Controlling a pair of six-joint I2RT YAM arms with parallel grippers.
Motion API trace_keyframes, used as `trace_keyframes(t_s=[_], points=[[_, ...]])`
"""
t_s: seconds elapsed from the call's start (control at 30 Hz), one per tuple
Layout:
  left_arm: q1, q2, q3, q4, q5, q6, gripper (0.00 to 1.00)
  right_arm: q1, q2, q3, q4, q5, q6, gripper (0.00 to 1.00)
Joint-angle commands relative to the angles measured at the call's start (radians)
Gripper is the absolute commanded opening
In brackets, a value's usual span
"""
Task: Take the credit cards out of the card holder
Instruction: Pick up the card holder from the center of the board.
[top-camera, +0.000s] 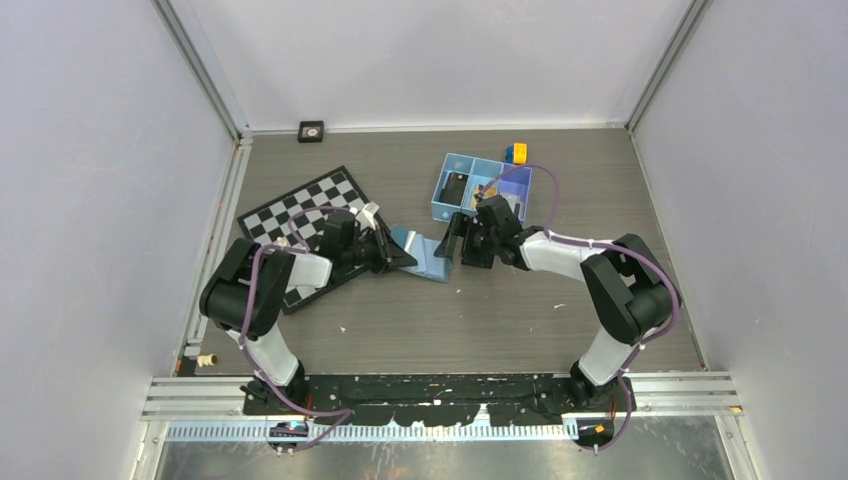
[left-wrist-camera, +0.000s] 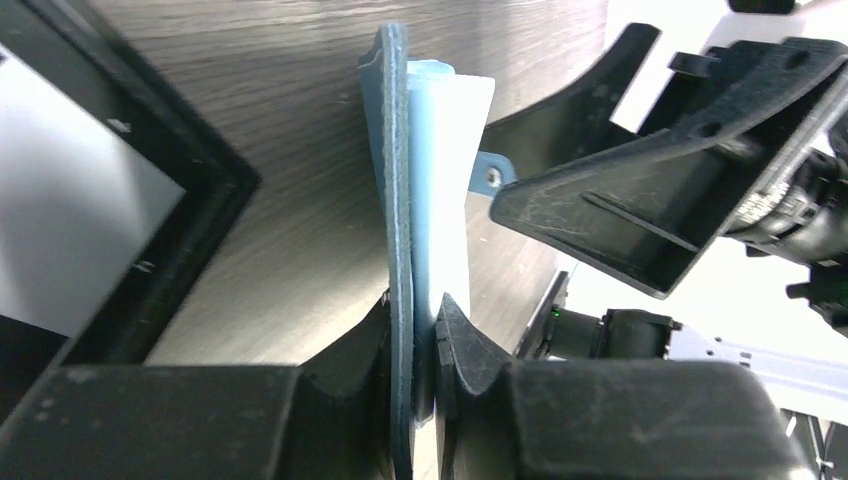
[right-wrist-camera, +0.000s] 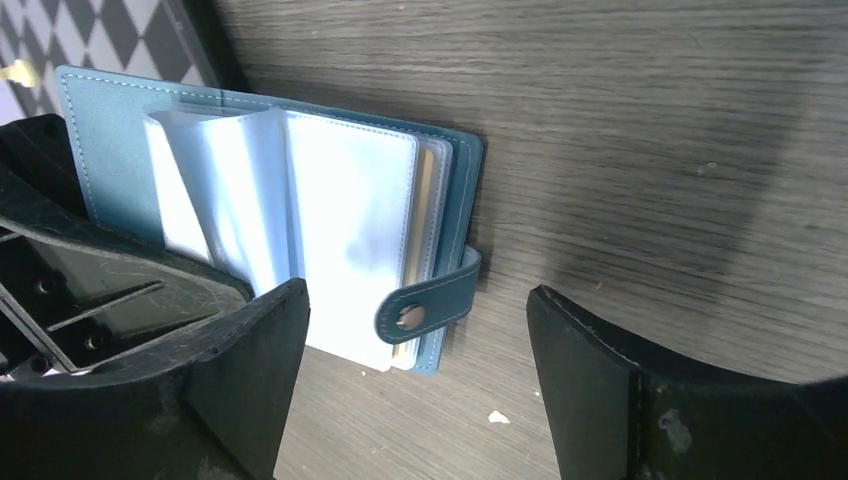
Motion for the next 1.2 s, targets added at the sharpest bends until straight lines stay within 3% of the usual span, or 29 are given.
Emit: trace_keyframes(t_s=[0.0, 0.5, 0.83, 1.17], points=[[0.016, -0.096, -0.034, 0.208, 0.062, -0.061, 0.16, -0.001, -0.083, -0.032, 0.128, -0.055, 0.036, 0.87], [0.042, -0.029, -0.122, 0.724, 0.135, -0.306, 0.12, -0.015, -0.141, -0.150, 0.397, -0.167, 0.139, 0.88], [0.041, -0.017, -0.129, 0.782, 0.140, -0.338, 0.11, -0.052, -0.143, -0.216, 0.597, -0.249, 0.244, 0.87], [0.041, -0.016, -0.128, 0.723, 0.125, -0.310, 0.11, -0.075, -0.183, -0.272, 0.716, -0.273, 0.280, 0.52]])
